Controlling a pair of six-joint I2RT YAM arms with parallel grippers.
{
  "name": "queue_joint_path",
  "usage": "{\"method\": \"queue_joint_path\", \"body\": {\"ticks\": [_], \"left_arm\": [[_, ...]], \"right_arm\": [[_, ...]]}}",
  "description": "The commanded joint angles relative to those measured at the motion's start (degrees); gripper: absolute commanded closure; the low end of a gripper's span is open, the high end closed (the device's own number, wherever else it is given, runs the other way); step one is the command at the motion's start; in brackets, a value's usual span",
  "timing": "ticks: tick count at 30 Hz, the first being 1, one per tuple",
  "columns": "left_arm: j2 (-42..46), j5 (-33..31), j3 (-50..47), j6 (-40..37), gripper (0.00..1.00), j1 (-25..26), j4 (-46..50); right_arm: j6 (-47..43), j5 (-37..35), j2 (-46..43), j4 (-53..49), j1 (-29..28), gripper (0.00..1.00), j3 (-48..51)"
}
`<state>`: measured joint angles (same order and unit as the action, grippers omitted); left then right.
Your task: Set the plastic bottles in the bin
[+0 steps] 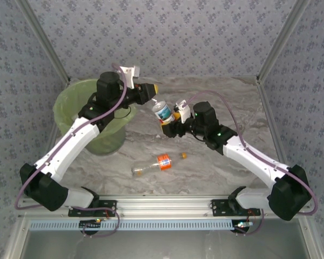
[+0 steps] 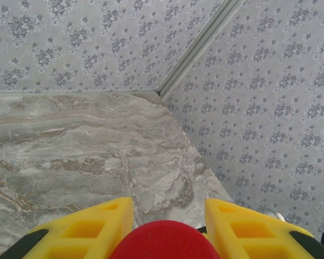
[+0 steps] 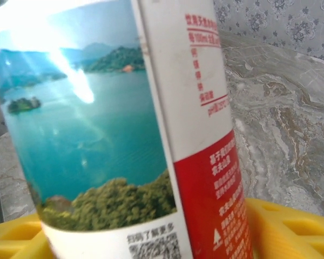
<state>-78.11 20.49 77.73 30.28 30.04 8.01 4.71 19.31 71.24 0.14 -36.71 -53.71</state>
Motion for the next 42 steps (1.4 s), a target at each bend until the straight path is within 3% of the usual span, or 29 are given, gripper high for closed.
{"method": "queue_joint_path", "body": {"ticks": [1, 4, 7, 14, 20, 25, 29, 34, 39, 42], "left_arm": [[1.84, -3.61, 1.54, -2.07, 0.97, -0.49, 1.12], [3.18, -3.81, 1.30, -2.07, 1.00, -1.21, 1.28], [4.84, -4.28, 1.96, -2.67, 1.00, -2.32, 2.79], [10.10, -3.27, 3.60, -2.80, 1.00, -6.56, 4.12], [15.05, -11.41, 7.16, -8.39, 1.00, -7.62, 7.99], [17.91, -13.71, 8.99, -11.36, 1.00, -8.60, 9.33], [19.44, -23.13, 10.94, -15.90, 1.00, -8.60, 11.49], [18.55, -43.76, 13.97, -21.06, 1.00, -8.96, 16.25], [16.60, -50.80, 13.52, -21.16, 1.00, -14.74, 18.18], [14.67, -59.01, 12.96, -19.41, 1.00, -18.07, 20.69]], "right_arm": [[-1.75, -0.78, -3.93, 0.41, 0.62, 0.18, 0.30], [-2.11, -3.93, -6.00, 0.21, 1.22, 0.13, 1.44], [-2.16, -7.48, -7.86, 0.29, 1.79, 0.01, 2.74], [3.52, -21.18, -9.73, 0.57, 4.03, 0.01, 4.57], [11.54, -25.16, -9.87, 0.93, 7.67, 0.01, 5.51], [12.30, -27.42, -10.02, 1.00, 8.53, 0.01, 5.86], [12.72, -30.06, -10.48, -0.42, 8.66, 0.01, 5.35], [14.12, -33.53, -12.40, 0.10, 8.97, 0.01, 6.02], [13.75, -33.12, -13.61, -0.26, 9.84, 0.01, 6.95], [13.95, -33.07, -14.11, -0.67, 10.24, 0.01, 7.61]]}}
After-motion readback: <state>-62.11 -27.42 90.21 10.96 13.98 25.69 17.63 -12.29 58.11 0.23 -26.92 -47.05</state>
